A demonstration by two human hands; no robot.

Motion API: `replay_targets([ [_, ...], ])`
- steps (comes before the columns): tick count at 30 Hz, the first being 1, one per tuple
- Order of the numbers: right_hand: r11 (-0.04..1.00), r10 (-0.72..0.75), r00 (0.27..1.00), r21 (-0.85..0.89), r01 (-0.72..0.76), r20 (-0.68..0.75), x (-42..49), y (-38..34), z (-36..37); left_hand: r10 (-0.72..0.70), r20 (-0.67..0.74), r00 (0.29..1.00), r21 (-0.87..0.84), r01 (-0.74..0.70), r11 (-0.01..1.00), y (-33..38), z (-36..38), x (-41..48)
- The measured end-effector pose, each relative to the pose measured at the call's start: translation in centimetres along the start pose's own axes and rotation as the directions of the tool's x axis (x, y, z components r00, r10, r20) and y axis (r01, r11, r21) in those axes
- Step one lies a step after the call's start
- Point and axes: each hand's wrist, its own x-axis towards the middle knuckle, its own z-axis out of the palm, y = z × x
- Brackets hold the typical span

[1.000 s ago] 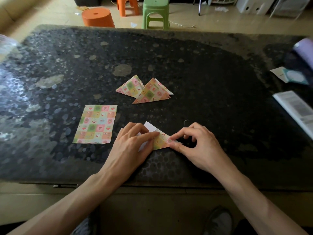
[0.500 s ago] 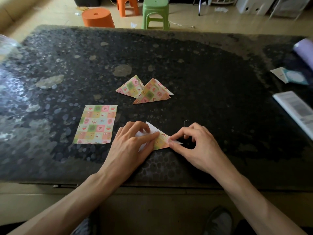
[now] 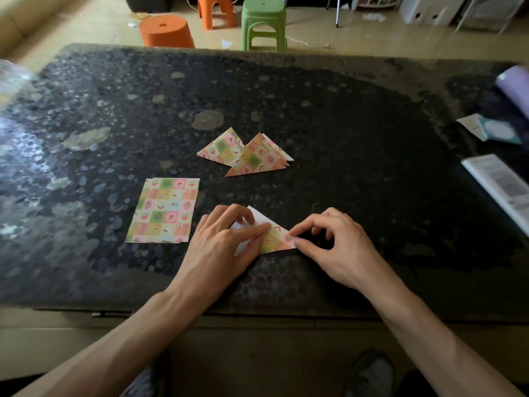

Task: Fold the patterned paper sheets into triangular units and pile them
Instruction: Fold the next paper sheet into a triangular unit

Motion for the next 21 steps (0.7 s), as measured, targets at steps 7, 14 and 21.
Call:
replay_targets([
  [7, 0.998, 0.066, 0.996, 0.02, -0.068, 0.053, 0.7, 0.4, -0.9, 0.003, 0.013, 1.0, 0.005, -0.003, 1.0, -0.1, -0.2, 0.0],
  [14, 0.99, 0.08, 0.992, 0.107, -0.09, 0.101, 1.0, 0.5, -1.5, 0.005, 0.004, 1.0, -0.007, -0.005, 1.0, -0.1, -0.2, 0.0],
  [21, 0.997, 0.048, 0.997, -0.063, -0.052, -0.06, 0.1, -0.7, 0.8, 0.004, 0.0, 1.0, 0.008, -0.004, 1.0, -0.4, 0.0, 0.0],
])
